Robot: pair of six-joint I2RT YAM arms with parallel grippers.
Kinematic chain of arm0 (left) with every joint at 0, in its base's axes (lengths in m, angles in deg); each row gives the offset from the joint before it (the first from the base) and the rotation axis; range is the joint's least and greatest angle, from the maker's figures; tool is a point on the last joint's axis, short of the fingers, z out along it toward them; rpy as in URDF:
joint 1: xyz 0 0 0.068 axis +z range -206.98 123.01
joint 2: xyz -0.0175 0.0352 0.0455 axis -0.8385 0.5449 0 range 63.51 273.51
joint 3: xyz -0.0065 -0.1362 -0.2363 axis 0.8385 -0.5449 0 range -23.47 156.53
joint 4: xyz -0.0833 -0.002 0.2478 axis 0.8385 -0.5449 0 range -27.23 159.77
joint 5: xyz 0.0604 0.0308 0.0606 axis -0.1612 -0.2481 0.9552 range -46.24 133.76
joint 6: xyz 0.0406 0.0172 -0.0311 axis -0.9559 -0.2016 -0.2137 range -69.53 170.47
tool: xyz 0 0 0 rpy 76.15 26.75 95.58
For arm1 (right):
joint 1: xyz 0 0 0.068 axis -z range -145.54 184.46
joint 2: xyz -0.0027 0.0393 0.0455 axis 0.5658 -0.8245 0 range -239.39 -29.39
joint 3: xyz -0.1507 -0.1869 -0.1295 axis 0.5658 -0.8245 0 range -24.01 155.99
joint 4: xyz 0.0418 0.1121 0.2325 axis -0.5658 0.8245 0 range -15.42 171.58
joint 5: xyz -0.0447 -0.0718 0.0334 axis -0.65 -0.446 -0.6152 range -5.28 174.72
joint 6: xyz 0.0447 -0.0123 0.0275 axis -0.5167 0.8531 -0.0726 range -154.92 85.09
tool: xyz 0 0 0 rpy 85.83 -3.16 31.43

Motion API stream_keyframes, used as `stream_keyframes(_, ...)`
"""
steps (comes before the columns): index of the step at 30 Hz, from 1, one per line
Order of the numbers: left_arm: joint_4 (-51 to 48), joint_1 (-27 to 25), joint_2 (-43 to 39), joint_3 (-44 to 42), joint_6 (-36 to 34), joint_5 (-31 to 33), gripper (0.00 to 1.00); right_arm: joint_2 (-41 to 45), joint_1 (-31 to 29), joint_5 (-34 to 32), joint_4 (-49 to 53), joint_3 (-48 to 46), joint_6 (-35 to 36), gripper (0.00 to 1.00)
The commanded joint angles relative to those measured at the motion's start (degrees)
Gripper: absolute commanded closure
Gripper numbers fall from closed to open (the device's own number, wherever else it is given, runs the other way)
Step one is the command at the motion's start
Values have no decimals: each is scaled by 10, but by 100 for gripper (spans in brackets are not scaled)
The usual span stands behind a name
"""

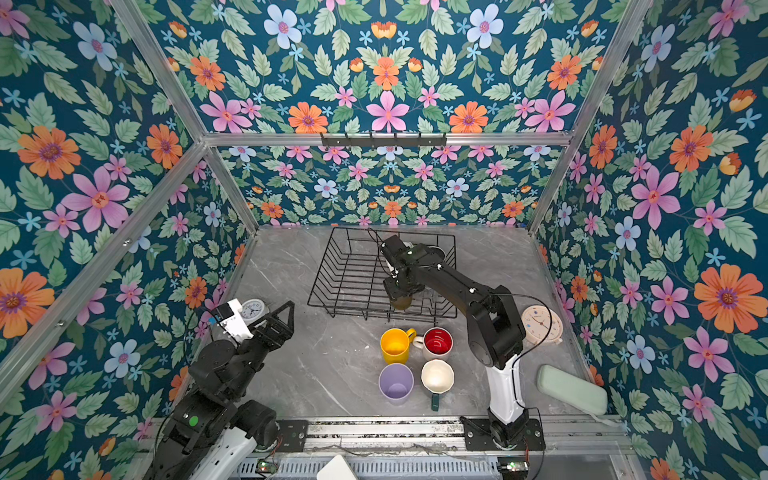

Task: Load the cups into the dish rack
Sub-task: 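Lower the gold glass upside down beside the clear cup and release it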

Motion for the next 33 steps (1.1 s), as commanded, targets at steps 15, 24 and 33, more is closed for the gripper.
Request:
stream_keyframes(15,-4,0,-10,13,12,23,0,-13,-1,-8,8,-1,-7,39)
stream_keyframes(24,-15,0,-21,12,13,29,0,-2,-2,-9,8,-1,-9,20)
stream_keyframes(33,-28,0,-36,13,11,35,0,17,-2,-15,26,10,-9,18)
